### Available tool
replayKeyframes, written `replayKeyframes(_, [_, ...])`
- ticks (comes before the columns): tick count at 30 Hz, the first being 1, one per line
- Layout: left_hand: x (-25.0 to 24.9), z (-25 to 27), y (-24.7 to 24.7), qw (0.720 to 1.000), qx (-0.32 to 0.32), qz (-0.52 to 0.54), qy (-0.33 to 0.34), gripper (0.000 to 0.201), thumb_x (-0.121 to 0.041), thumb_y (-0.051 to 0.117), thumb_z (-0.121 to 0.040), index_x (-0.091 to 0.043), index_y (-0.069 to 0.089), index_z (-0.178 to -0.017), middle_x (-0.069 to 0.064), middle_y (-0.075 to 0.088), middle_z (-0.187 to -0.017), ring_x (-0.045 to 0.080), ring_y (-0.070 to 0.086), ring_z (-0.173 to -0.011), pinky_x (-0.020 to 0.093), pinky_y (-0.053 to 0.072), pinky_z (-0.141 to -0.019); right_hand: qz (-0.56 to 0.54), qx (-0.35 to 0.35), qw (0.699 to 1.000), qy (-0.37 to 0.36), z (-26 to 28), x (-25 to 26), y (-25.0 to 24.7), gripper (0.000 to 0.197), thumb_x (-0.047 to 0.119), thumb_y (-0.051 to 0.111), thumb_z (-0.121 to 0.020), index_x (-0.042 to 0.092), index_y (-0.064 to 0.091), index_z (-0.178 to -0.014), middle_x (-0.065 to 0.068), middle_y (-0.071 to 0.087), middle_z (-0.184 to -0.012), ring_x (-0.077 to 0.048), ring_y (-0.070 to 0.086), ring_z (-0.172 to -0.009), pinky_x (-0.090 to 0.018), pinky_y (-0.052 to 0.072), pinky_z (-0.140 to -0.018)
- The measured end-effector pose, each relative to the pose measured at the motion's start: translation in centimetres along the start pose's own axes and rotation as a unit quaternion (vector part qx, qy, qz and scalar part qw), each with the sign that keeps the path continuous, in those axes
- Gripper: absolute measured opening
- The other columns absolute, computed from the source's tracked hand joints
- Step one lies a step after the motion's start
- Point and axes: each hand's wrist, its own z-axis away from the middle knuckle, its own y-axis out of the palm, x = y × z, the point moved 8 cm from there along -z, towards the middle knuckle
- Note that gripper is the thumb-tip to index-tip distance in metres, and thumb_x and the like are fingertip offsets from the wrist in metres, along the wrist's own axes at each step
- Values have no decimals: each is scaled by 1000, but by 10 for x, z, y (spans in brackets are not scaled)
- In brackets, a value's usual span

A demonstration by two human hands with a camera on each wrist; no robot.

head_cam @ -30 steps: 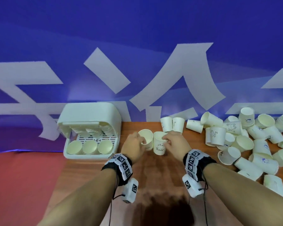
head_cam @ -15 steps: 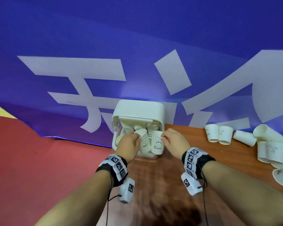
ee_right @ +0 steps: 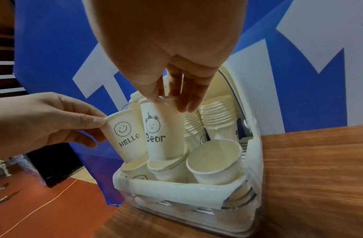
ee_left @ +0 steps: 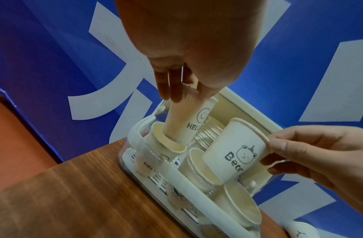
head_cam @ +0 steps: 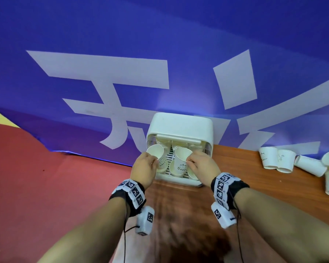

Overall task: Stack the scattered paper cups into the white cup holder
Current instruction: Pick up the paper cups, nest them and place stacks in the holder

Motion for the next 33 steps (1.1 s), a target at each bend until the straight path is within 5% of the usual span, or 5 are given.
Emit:
replayKeyframes(14, [32,-11,47,998,64,-22,-13,16,-15,62,-90,-10,75,-97,10,62,-96,28,59,-91,30,45,-76,61,109,992,-34,-18,-10,57,24,27,47,-99,18,69,-101,3,57,-105,-18,51,-102,-37,48,-82])
replayKeyframes(28, [49,-16,73,990,124,-69,-10,18,-22,61,-91,-14,77,-95,8,67,-98,29,61,-93,35,49,-79,135,174,975,-14,-29,-11,91,28,27,41,-100,20,68,-105,2,60,-106,-21,47,-103,-29,33,-77])
replayKeyframes(33, [47,-14,67,993,104,-50,-33,26,-31,64,-90,-14,71,-109,4,63,-110,24,60,-98,36,50,-85,108,166,980,0,-27,-10,84,30,31,46,-98,23,61,-123,4,57,-125,-20,47,-117,-33,40,-94])
